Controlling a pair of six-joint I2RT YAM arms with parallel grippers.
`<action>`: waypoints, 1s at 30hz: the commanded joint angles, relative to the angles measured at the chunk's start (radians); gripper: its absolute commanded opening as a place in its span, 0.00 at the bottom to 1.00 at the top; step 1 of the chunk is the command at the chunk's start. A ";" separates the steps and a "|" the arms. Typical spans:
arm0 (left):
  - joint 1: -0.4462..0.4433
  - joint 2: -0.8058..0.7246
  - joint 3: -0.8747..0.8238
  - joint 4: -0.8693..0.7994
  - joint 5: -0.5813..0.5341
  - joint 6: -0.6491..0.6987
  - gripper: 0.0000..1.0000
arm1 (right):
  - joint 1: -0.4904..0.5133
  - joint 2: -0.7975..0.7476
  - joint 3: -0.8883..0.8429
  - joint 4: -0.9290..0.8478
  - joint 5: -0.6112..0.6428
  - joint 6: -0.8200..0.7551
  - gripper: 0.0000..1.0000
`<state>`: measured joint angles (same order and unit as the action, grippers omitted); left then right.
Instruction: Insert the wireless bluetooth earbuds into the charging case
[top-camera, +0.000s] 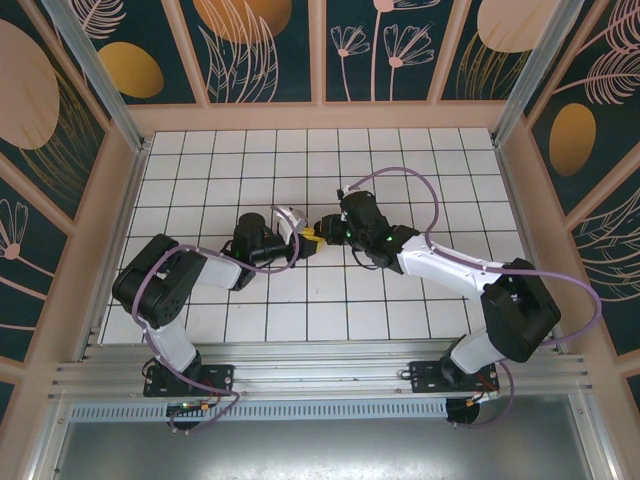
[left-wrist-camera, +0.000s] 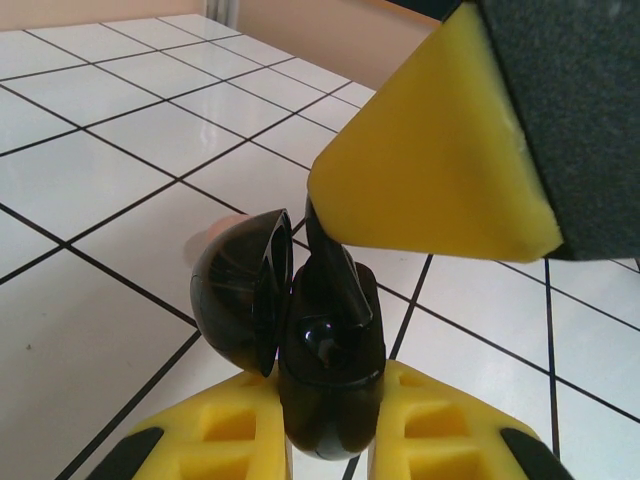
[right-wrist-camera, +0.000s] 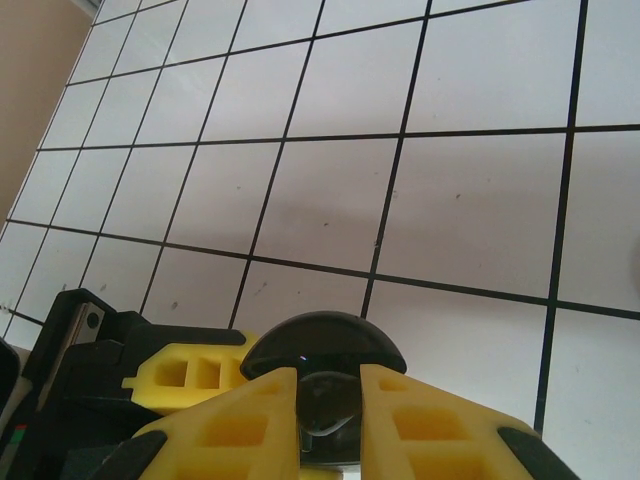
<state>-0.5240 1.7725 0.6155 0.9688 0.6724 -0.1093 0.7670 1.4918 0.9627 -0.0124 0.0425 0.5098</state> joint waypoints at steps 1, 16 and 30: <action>-0.004 -0.027 0.018 0.041 0.003 -0.013 0.07 | 0.014 0.014 0.013 0.032 0.000 -0.026 0.19; -0.005 -0.044 0.026 0.055 -0.010 -0.049 0.07 | 0.037 -0.013 -0.016 -0.001 0.047 -0.069 0.19; -0.004 -0.053 0.028 0.047 -0.020 -0.052 0.08 | 0.060 -0.055 -0.028 -0.027 0.133 -0.108 0.19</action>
<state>-0.5297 1.7493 0.6159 0.9688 0.6689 -0.1509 0.8158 1.4704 0.9554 -0.0044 0.1307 0.4244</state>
